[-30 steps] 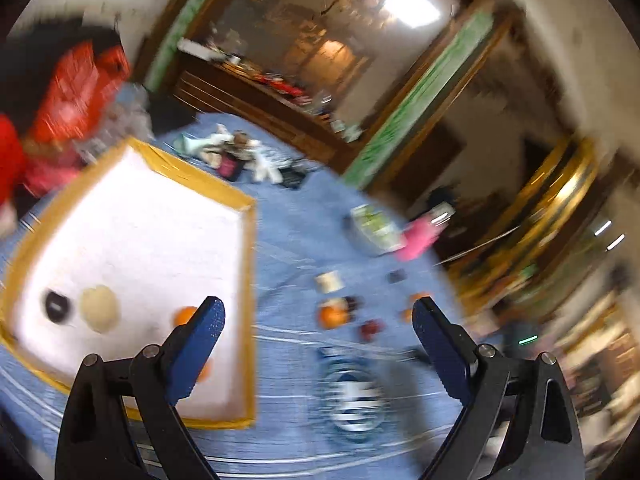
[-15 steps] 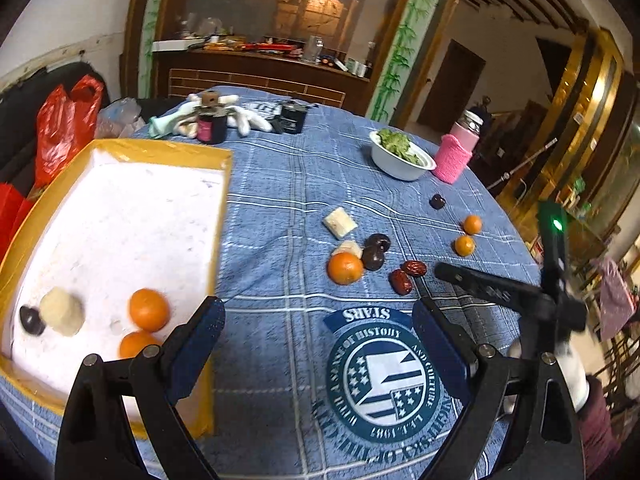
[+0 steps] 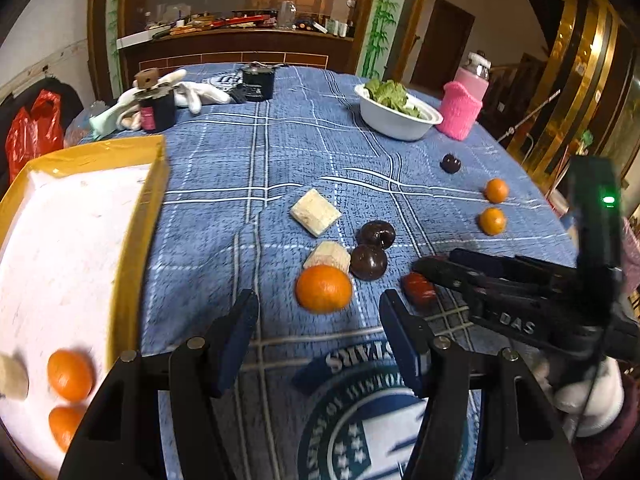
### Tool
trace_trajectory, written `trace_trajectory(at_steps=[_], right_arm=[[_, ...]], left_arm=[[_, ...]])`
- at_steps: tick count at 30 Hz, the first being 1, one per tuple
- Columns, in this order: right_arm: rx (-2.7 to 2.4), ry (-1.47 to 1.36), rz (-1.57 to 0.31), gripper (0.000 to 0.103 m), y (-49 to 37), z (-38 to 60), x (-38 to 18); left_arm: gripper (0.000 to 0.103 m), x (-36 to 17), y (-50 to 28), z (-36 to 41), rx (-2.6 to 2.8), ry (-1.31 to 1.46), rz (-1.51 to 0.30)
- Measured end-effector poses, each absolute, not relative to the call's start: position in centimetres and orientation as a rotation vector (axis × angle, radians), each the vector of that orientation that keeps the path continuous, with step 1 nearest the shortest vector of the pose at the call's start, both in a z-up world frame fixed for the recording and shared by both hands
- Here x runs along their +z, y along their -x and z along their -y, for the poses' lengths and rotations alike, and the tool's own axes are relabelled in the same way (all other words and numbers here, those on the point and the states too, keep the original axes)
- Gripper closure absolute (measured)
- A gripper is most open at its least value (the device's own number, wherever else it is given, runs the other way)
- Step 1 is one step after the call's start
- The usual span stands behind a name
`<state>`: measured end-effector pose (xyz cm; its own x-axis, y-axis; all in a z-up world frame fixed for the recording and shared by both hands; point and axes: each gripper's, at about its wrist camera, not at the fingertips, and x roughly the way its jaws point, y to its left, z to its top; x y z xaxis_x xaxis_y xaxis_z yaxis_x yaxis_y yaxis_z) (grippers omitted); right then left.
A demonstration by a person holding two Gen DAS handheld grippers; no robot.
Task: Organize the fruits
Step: 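Grasp a tangerine with the left tool while the right tool grasps a red date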
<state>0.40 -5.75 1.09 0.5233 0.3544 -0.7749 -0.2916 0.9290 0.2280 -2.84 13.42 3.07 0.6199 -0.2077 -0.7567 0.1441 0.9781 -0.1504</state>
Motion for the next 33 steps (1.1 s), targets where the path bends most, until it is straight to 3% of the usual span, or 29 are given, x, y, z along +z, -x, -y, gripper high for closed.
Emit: trace_trajectory(at_steps=[7, 9, 11, 12, 14, 28, 33], right_arm=[[0.368, -0.039, -0.938, 0.058, -0.2, 5.6, 1.1], [0.37, -0.028, -0.937, 0.055, -0.1, 5.4, 1.1], [0.374, -0.012, -0.935, 0.055, 0.0, 5.2, 1.1], [0.375, -0.006, -0.934, 0.057, 0.0, 5.1, 1.2], [0.387, -0.009, -0.934, 0.073, 0.0, 5.1, 1.2], [0.408, -0.048, -0.782, 0.075, 2.3, 5.5, 3.7], [0.58, -0.242, -0.813, 0.074, 3.6, 5.0, 5.3]], left_arm=[[0.042, 1.0, 0.8, -12.5, -0.214, 0.058, -0.939], [0.06, 0.5, 0.5, -12.2, -0.2, 0.039, -0.952], [0.065, 0.6, 0.7, -11.9, -0.183, 0.012, -0.943], [0.068, 0.7, 0.8, -12.0, -0.181, 0.01, -0.94], [0.07, 0.9, 1.1, -12.2, -0.179, 0.018, -0.925], [0.07, 6.2, 7.0, -20.0, -0.066, 0.231, -0.791], [0.07, 8.3, 9.0, -24.4, 0.001, 0.297, -0.721]])
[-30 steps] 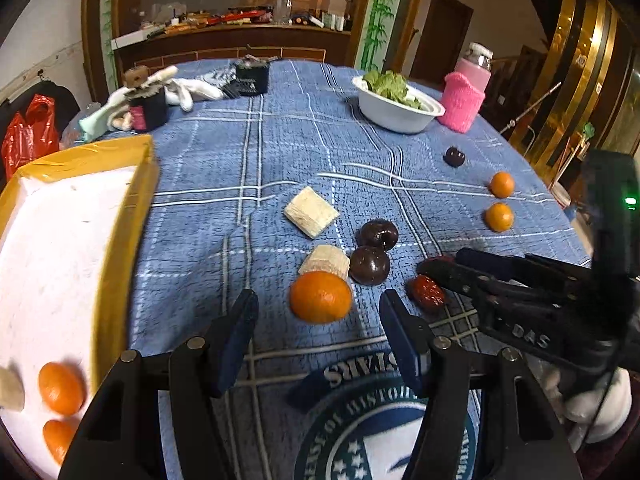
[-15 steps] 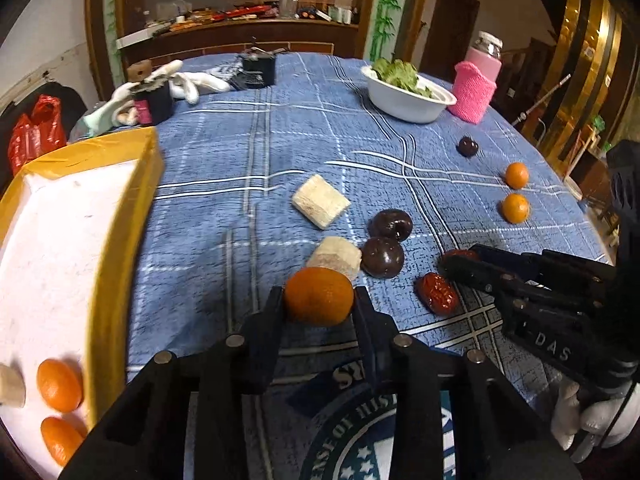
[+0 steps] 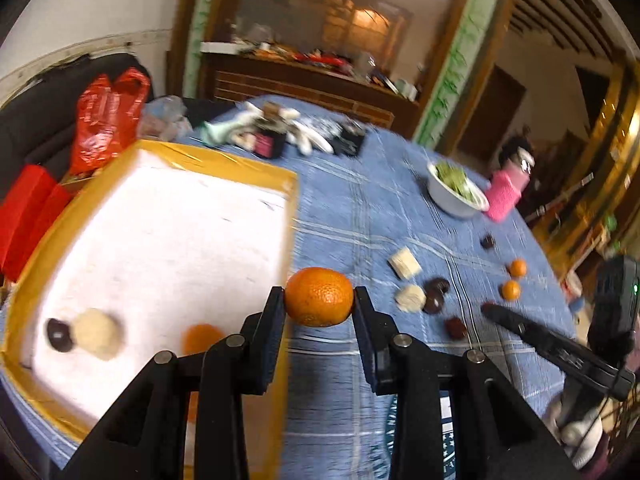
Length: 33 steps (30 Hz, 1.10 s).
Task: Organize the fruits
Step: 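Grasp a tangerine with the left tool while the right tool grasps a red date, then lower the tangerine and red date into the white tray and release both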
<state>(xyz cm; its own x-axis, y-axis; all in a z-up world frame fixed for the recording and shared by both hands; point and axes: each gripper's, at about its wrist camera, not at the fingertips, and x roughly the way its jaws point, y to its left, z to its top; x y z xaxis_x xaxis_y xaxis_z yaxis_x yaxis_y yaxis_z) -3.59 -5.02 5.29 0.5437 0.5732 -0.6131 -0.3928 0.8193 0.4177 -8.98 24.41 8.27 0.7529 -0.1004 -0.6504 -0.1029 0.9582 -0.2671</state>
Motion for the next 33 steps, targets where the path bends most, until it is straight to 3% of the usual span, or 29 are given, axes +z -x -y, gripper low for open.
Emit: trace_trajectory(at_steps=[10, 24, 30, 33], right_arm=[[0.735, -0.201, -0.877, 0.074, 4.6, -3.7, 7.8], [0.873, -0.035, -0.971, 0.073, 2.1, -17.9, 6.0], [0.866, -0.013, -1.012, 0.073, 0.7, -21.1, 4.3], [0.855, -0.012, -1.02, 0.062, 0.5, -21.8, 3.7]], left_arm=[[0.07, 7.0, 10.3, -32.0, 0.117, 0.431, -0.695], [0.07, 3.9, 10.5, -39.2, 0.202, 0.6, -0.703], [0.044, 3.9, 10.9, -40.5, 0.205, 0.612, -0.683], [0.042, 4.1, 11.3, -40.9, 0.193, 0.626, -0.666]])
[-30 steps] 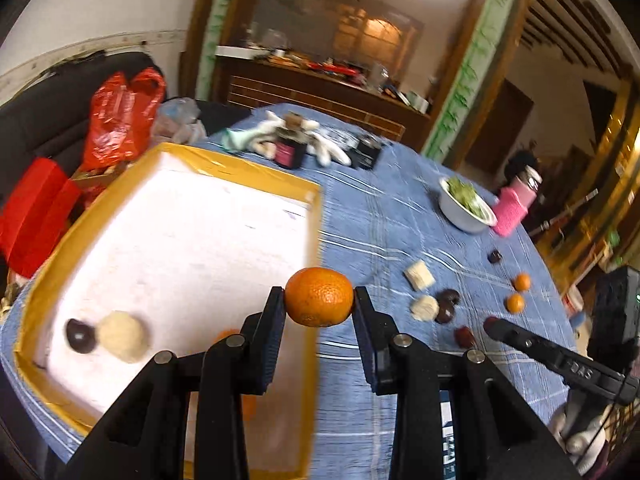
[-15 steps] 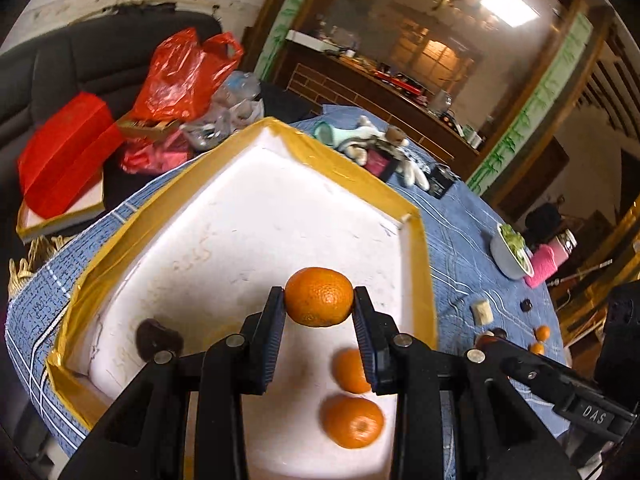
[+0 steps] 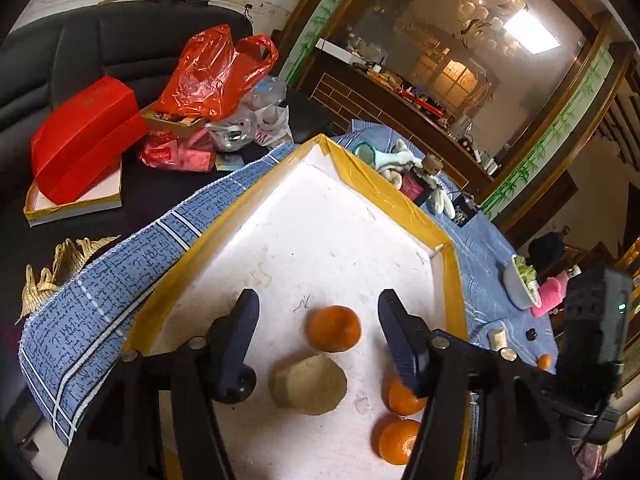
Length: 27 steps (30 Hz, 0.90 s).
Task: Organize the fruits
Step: 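Lower the tangerine and red date into the white tray and release both, then move both tools back over the remaining fruits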
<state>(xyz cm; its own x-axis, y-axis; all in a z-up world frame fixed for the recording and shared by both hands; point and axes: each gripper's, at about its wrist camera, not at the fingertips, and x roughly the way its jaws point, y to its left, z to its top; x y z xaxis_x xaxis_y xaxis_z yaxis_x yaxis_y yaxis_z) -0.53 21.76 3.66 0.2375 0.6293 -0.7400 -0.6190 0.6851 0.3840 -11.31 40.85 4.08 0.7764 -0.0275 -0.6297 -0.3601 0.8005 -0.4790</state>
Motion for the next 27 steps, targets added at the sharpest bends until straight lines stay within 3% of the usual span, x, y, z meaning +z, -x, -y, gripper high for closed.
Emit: trace_trajectory(at_steps=[2, 7, 11, 19, 27], right_arm=[[0.856, -0.023, -1.016, 0.054, 0.5, -21.8, 3.7], [0.831, -0.072, -0.975, 0.053, 1.0, -20.0, 4.8], [0.787, -0.128, -0.918, 0.046, 2.1, -16.5, 6.2], [0.624, -0.253, -0.837, 0.037, 4.7, -6.0, 7.0], [0.46, -0.399, -0.818, 0.036, 6.6, 3.1, 6.2]], left_arm=[[0.042, 4.1, 11.4, -40.9, 0.188, 0.631, -0.666], [0.038, 4.6, 11.6, -40.8, 0.191, 0.62, -0.658], [0.032, 5.9, 11.8, -39.1, 0.17, 0.578, -0.648], [0.03, 8.2, 12.0, -32.2, 0.075, 0.43, -0.655], [0.029, 9.8, 13.5, -22.7, 0.056, 0.178, -0.639]])
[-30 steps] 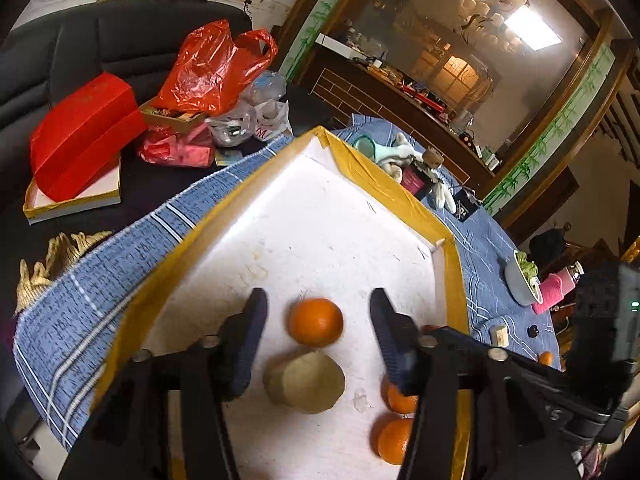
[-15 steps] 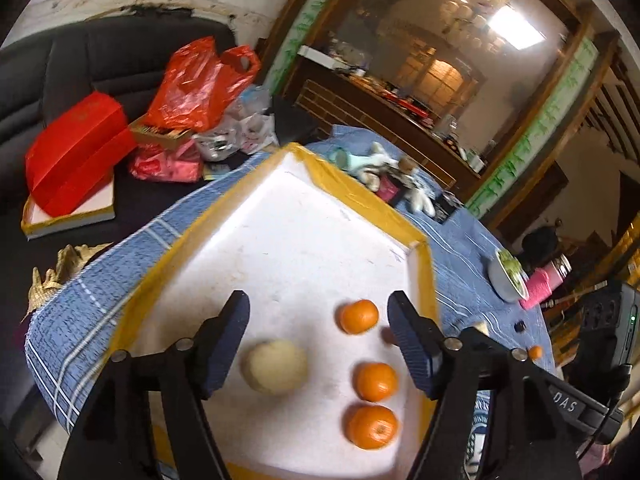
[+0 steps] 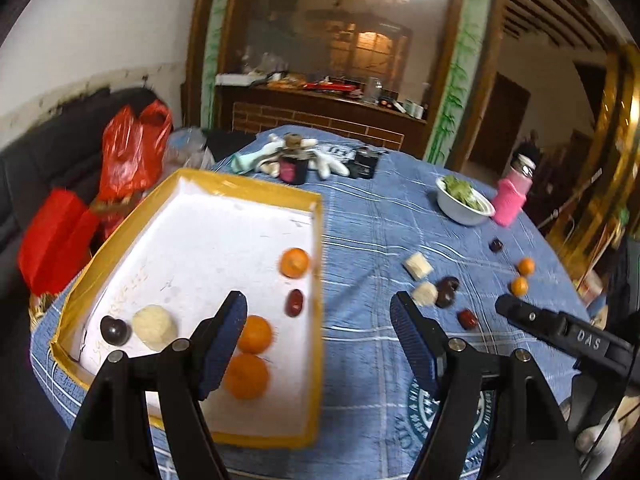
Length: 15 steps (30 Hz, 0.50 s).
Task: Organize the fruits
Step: 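Move both tools back over the remaining fruits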
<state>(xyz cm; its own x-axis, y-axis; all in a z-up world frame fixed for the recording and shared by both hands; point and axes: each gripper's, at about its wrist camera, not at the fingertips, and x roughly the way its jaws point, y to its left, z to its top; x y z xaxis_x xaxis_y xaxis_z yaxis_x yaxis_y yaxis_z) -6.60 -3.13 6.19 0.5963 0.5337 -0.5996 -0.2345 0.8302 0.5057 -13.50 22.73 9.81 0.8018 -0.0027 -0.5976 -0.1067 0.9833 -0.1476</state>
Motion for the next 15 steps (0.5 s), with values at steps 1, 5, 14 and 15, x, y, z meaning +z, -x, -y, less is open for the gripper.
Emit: trace_trajectory(at_steps=[1, 5, 14, 15], right_arm=[[0.445, -0.407, -0.812, 0.036, 6.9, 3.9, 6.2], [0.418, -0.423, -0.787, 0.033, 8.0, 6.0, 6.6], [0.413, -0.418, -0.729, 0.03, 10.2, 7.6, 7.2], [0.413, -0.419, -0.728, 0.03, 10.3, 7.8, 7.2]], left_arm=[[0.029, 10.0, 13.7, -22.1, 0.05, 0.164, -0.639], [0.025, 10.6, 14.6, -19.9, 0.045, 0.113, -0.631], [0.021, 11.8, 16.0, -16.7, 0.036, 0.05, -0.617], [0.021, 11.8, 16.1, -16.4, 0.032, 0.045, -0.617]])
